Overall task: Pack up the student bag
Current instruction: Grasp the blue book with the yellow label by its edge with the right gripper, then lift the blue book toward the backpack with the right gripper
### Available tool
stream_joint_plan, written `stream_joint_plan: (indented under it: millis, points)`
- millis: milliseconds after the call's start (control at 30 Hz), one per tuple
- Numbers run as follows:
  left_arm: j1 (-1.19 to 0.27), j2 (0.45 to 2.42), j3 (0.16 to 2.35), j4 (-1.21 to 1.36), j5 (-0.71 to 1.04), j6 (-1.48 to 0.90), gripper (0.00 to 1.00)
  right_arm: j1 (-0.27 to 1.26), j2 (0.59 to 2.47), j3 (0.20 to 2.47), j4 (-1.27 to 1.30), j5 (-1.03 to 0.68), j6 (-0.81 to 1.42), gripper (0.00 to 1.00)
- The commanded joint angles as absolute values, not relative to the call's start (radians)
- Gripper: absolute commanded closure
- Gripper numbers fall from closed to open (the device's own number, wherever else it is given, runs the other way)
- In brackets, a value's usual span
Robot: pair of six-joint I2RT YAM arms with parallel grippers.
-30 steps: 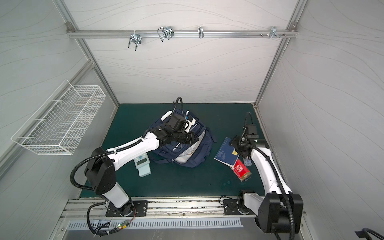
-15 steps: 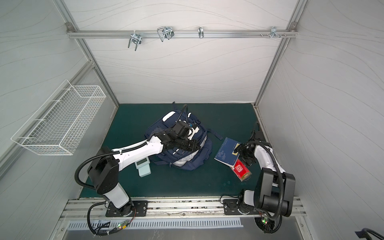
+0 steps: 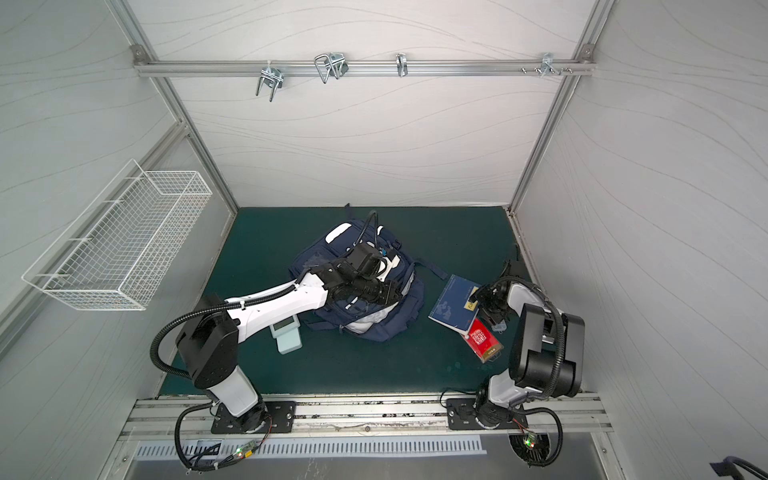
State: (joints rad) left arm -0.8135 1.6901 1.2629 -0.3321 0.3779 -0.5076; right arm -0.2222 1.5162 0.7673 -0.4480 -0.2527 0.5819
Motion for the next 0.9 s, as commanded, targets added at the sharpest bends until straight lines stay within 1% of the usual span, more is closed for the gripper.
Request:
stream_joint_plan:
  millis: [0, 167, 233, 300, 367, 400, 467, 633, 867]
  points:
    - [-0.831, 1.649, 1.282, -0.298, 0.419, -0.499, 1.0, -0.224, 1.592, 0.733, -0.352, -0.255, 0.563, 0.37]
    - [-0.832, 1.638, 1.282, -0.304, 0.416, -0.497, 1.0, -0.224, 1.612, 0.744, -0.339, -0.277, 0.565, 0.43]
    - [-0.832, 1.632, 1.281, -0.304, 0.413, -0.497, 1.0, -0.224, 1.628, 0.749, -0.339, -0.286, 0.563, 0.48]
    - [-0.831, 1.629, 1.281, -0.305, 0.41, -0.496, 1.0, -0.224, 1.636, 0.75, -0.34, -0.288, 0.567, 0.55]
    - [-0.831, 1.624, 1.278, -0.307, 0.409, -0.495, 1.0, -0.224, 1.635, 0.75, -0.341, -0.288, 0.566, 0.65]
    - [-0.831, 1.623, 1.278, -0.309, 0.41, -0.495, 1.0, -0.223, 1.633, 0.751, -0.343, -0.287, 0.566, 0.68]
    - [-0.831, 1.619, 1.278, -0.31, 0.407, -0.494, 1.0, -0.224, 1.63, 0.751, -0.346, -0.285, 0.565, 0.79]
    - [-0.831, 1.607, 1.278, -0.317, 0.389, -0.492, 1.0, -0.224, 1.604, 0.747, -0.349, -0.298, 0.562, 1.0]
    - [-0.831, 1.594, 1.284, -0.329, 0.356, -0.489, 1.0, -0.223, 1.504, 0.753, -0.376, -0.363, 0.579, 1.0]
